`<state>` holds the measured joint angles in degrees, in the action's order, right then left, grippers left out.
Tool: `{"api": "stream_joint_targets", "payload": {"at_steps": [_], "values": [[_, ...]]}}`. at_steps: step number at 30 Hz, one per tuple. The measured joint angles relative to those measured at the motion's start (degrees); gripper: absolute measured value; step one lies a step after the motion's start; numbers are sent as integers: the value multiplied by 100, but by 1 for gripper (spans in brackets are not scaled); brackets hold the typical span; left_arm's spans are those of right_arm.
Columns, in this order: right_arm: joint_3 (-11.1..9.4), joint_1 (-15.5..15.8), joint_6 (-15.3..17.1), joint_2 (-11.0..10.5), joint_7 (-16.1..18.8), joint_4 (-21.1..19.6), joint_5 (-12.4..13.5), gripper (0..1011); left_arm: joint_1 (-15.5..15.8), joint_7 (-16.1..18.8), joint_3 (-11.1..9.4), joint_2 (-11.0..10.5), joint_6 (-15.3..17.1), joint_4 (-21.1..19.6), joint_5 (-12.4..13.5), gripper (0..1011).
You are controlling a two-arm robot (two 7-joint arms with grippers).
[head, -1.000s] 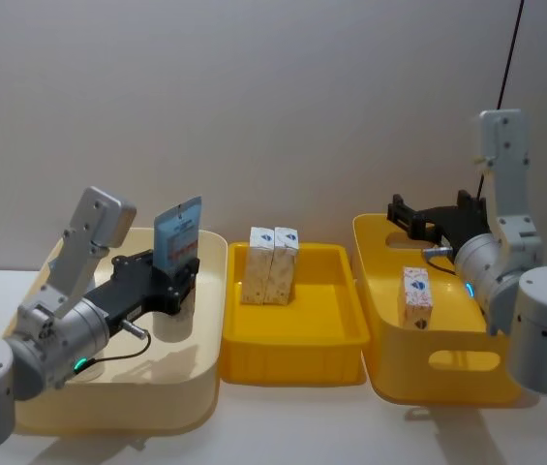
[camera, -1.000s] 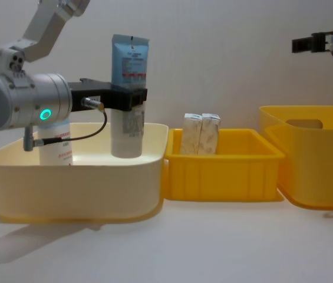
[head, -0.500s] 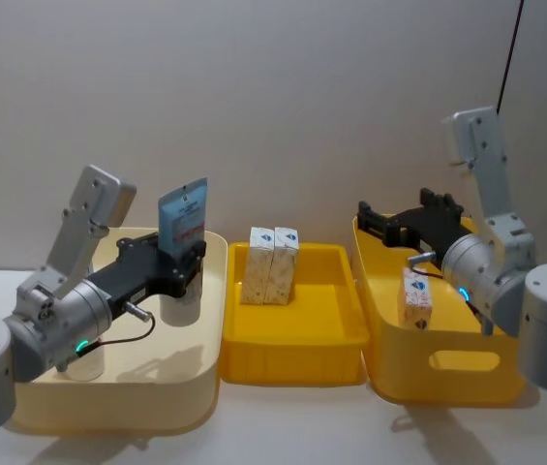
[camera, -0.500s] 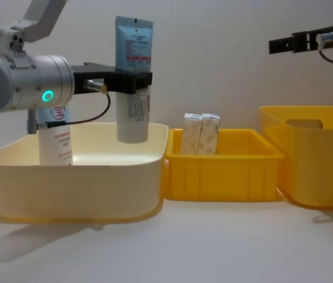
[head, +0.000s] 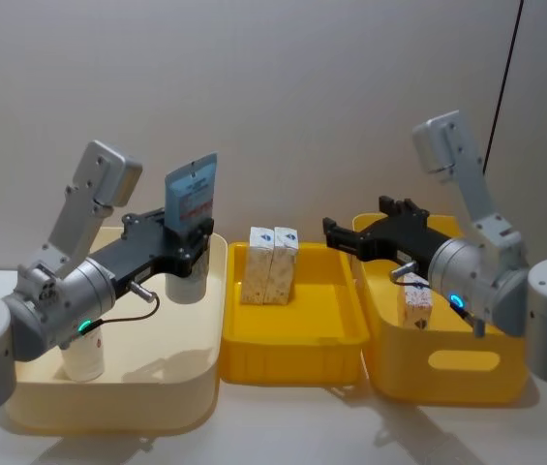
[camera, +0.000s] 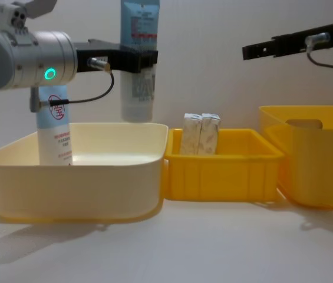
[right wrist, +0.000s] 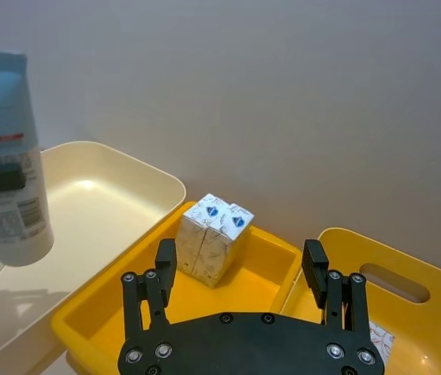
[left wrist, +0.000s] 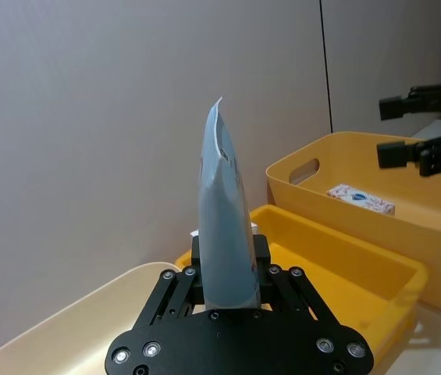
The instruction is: Bimanual collaborative sorting of washing and personal care products
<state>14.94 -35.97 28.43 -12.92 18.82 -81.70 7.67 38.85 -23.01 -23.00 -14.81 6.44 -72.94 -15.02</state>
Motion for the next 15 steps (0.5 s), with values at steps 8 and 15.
{"api": "stream_joint_targets", "payload": {"at_steps": [8, 15], "values": [[212, -69, -61, 12, 40, 122, -88, 1001, 65, -39, -17, -26, -86, -123, 45, 323], [451, -196, -200, 84, 139, 354, -186, 1001, 96, -43, -18, -39, -150, -215, 77, 323]]}}
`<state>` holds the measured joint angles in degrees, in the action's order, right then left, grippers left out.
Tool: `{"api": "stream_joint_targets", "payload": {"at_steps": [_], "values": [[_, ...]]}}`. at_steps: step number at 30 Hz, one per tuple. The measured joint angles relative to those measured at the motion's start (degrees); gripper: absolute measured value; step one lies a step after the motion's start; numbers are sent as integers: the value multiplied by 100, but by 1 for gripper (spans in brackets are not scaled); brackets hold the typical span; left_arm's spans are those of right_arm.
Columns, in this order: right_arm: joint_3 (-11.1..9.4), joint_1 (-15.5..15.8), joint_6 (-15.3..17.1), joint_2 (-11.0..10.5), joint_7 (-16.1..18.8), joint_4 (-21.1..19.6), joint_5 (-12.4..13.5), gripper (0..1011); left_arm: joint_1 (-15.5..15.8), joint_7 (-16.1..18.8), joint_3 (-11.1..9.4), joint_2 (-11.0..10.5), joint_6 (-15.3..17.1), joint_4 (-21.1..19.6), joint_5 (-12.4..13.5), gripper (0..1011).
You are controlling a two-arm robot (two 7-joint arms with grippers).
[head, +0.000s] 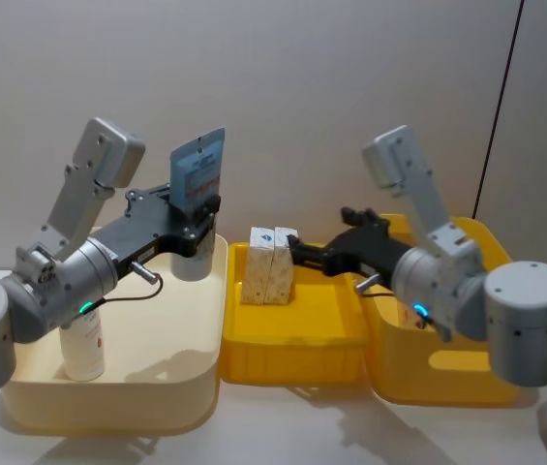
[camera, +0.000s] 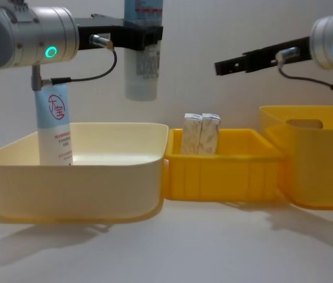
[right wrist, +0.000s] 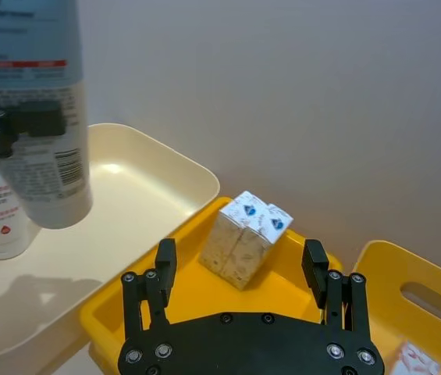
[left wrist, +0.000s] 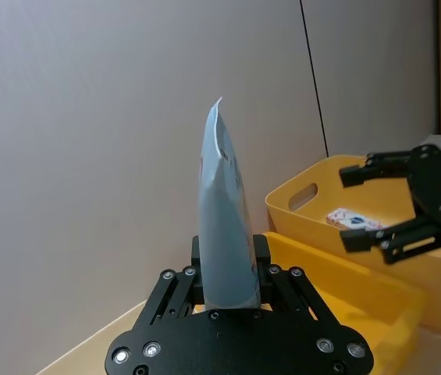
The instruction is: Bimanual collaborative sorting of washing and personal care products
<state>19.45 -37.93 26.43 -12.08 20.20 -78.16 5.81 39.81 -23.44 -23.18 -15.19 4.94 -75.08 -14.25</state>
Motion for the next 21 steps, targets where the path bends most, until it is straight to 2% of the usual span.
{"api": "stream_joint_targets", "payload": {"at_steps": [12, 21], "values": [[432, -280, -236, 82, 535, 483, -1, 1001, 49, 7, 7, 38, -71, 2, 35, 323], [541, -375, -314, 172, 825, 677, 171, 1001, 63, 29, 6, 51, -63, 12, 80, 323]]}}
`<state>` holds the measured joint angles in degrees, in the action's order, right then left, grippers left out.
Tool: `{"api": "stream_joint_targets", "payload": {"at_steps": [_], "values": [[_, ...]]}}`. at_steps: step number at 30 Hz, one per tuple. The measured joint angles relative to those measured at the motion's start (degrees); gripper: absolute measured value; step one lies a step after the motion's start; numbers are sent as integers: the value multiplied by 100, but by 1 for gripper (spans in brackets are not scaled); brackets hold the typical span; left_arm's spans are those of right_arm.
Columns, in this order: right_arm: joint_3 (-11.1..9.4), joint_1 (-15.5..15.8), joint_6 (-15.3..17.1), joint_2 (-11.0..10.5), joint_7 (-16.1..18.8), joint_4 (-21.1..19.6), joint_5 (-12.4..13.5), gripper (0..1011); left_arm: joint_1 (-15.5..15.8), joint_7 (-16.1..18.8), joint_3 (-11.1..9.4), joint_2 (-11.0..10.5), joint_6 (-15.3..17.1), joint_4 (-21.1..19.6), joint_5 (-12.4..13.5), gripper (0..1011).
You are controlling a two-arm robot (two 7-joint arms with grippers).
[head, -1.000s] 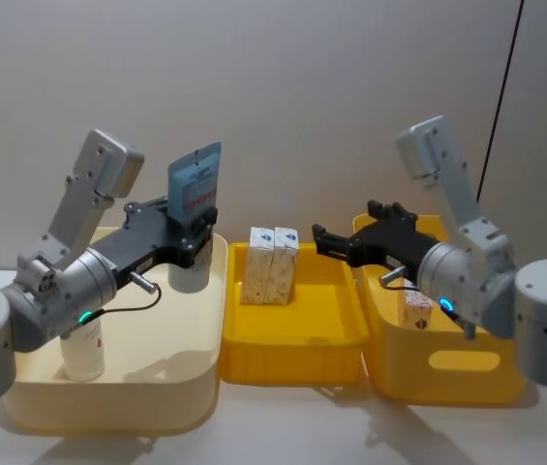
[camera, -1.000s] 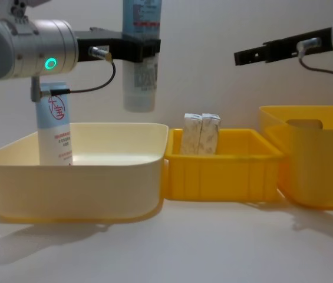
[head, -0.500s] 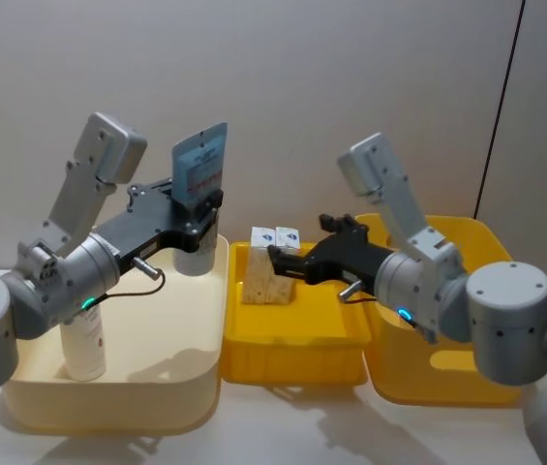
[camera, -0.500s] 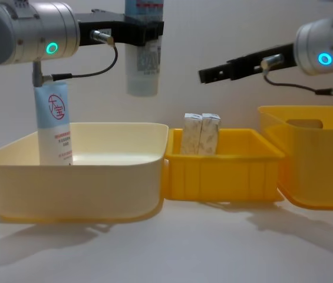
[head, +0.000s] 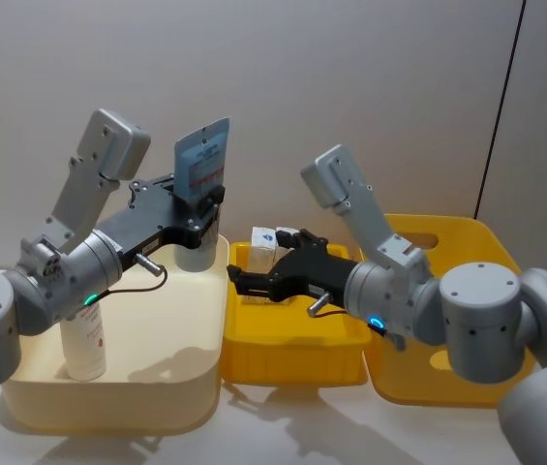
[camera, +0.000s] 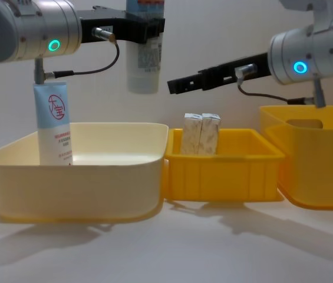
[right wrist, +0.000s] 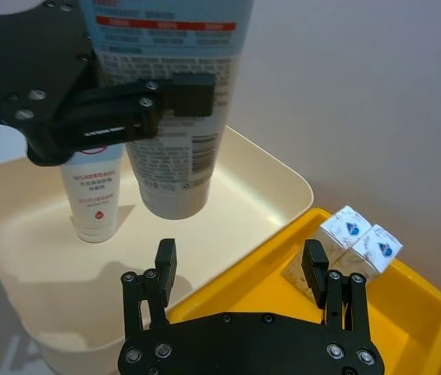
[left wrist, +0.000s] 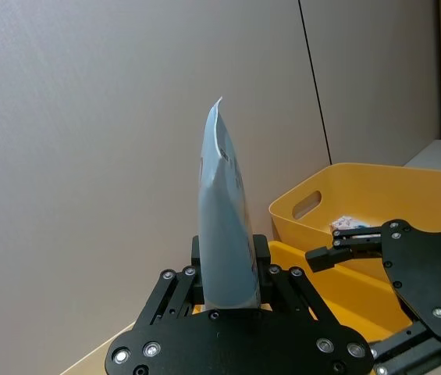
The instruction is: Bimanual collaborative sorting of washing and personal care products
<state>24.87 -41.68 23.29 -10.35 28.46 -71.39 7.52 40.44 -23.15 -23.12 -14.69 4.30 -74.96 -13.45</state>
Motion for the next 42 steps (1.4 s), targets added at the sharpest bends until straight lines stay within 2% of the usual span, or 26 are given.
{"api": "stream_joint_targets", "payload": {"at_steps": [15, 31, 42], "values": [[5, -59, -129, 209, 68, 216, 255, 1001, -50, 30, 21, -5, 81, -56, 43, 323], [118, -193, 137, 337, 247, 364, 468, 1001, -76, 38, 32, -11, 112, -71, 47, 323], [174, -196, -13, 460, 10, 451, 453, 1001, -99, 41, 36, -35, 144, -110, 57, 323]]}}
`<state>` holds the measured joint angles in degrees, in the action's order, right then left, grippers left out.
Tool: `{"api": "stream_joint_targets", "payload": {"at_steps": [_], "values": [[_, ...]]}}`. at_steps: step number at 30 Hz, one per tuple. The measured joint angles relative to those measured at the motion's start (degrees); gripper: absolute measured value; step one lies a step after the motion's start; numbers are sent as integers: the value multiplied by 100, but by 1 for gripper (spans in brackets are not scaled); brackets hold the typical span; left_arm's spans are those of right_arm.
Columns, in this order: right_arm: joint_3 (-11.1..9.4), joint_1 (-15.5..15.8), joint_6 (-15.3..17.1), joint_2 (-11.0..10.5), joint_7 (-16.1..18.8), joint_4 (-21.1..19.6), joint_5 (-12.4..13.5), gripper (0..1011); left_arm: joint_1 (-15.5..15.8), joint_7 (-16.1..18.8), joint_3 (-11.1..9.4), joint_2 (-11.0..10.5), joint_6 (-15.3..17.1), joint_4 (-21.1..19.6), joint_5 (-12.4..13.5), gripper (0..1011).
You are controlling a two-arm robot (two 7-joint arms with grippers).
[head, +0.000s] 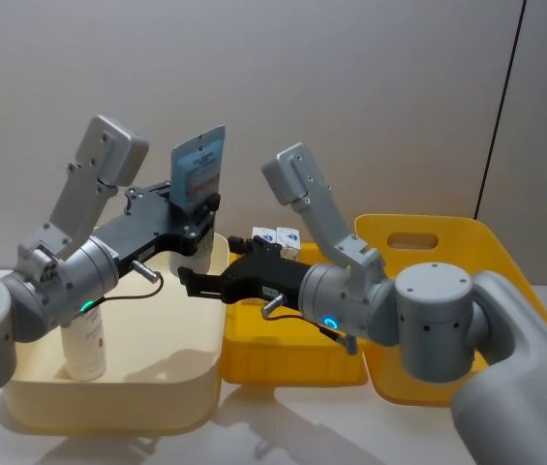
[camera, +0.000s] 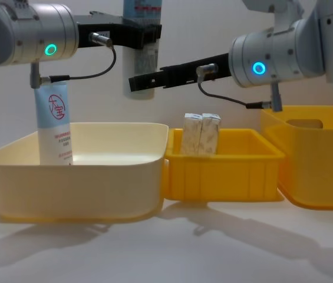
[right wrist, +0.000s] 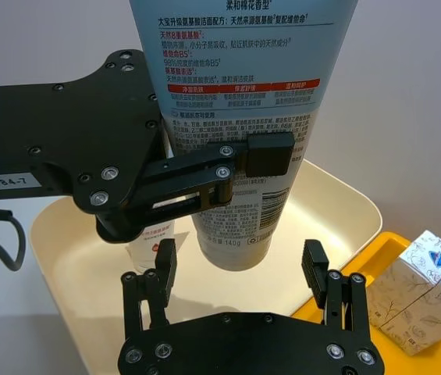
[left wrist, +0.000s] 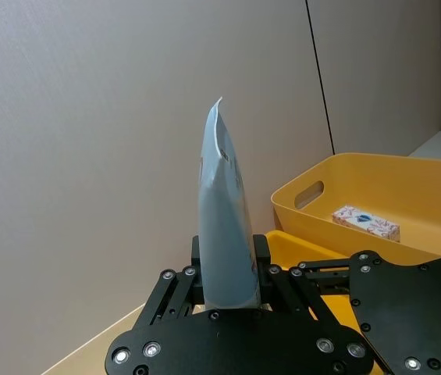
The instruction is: Bimanual collaborative sorting of washing and personal care products
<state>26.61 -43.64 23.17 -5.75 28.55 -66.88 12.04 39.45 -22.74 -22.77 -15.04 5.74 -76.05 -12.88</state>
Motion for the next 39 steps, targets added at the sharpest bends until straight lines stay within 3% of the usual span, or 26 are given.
{"api": "stream_joint_targets", "payload": {"at_steps": [12, 25, 39], "values": [[61, 21, -304, 121, -312, 142, -87, 1001, -6, -28, -33, -30, 35, -19, 16, 323], [275, -188, -254, 209, -153, 422, -80, 1001, 52, -72, -82, -41, 47, 0, 55, 323], [420, -410, -325, 346, -287, 772, -188, 1001, 85, -91, -108, -34, 74, 33, 67, 322]]}}
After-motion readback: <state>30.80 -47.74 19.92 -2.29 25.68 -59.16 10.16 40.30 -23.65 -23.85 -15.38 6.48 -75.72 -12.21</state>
